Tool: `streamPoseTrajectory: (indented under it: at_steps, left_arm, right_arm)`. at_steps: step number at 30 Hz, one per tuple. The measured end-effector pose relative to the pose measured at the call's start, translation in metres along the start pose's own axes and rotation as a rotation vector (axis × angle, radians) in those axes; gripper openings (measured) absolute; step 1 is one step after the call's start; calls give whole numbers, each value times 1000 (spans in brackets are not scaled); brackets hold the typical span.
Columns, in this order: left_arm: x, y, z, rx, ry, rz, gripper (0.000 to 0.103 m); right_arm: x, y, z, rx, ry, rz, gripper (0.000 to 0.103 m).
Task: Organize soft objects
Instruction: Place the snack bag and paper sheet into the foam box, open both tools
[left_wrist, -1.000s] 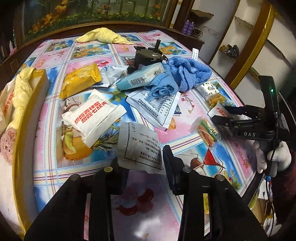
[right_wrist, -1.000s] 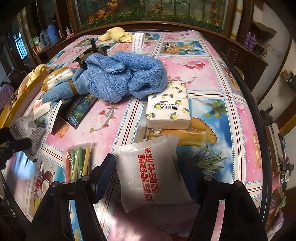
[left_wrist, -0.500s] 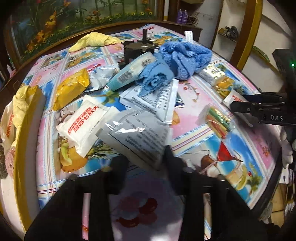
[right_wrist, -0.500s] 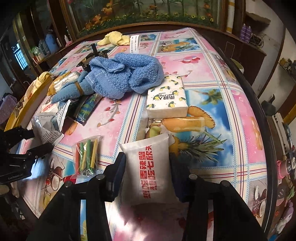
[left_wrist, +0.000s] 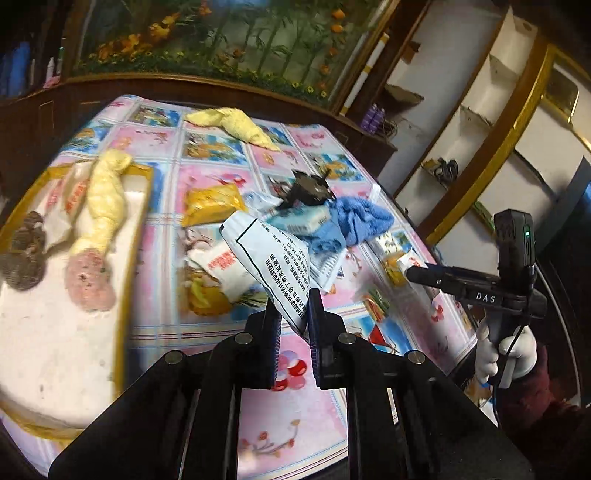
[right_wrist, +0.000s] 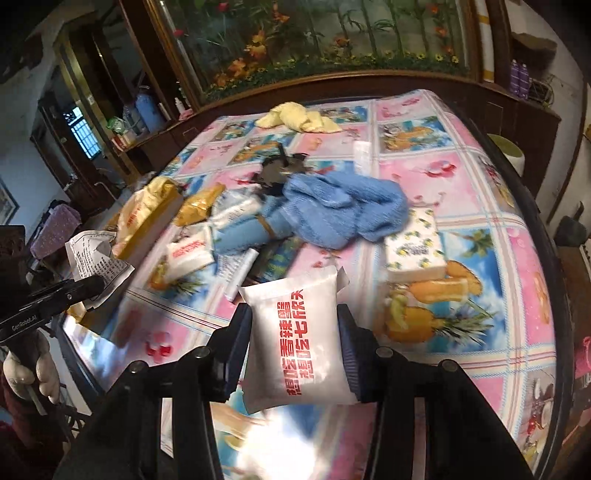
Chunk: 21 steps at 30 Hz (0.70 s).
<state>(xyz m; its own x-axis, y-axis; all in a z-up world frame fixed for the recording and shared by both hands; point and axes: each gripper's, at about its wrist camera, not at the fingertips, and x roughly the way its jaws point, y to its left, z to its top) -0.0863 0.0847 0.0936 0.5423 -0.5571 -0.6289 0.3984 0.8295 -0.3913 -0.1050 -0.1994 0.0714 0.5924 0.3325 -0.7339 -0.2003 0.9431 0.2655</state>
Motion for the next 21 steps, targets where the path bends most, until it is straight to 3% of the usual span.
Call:
streamPoseTrajectory:
  at_steps: [5, 12, 17, 21]
  left_arm:
    - [-53, 53, 5, -77, -78, 157, 13]
    - [-49, 128, -1, -173, -16, 338, 13]
    - [-27, 172, -6, -237, 60, 456, 13]
    - [-31, 191, -8, -300, 53, 455, 20]
  right_arm:
    - [20, 67, 30, -82, 7, 153, 45]
    - [72, 179, 53, -218, 76, 300, 45]
    - [121, 241, 56, -276, 158, 343, 45]
    - [155, 271, 51, -298, 218, 340, 46]
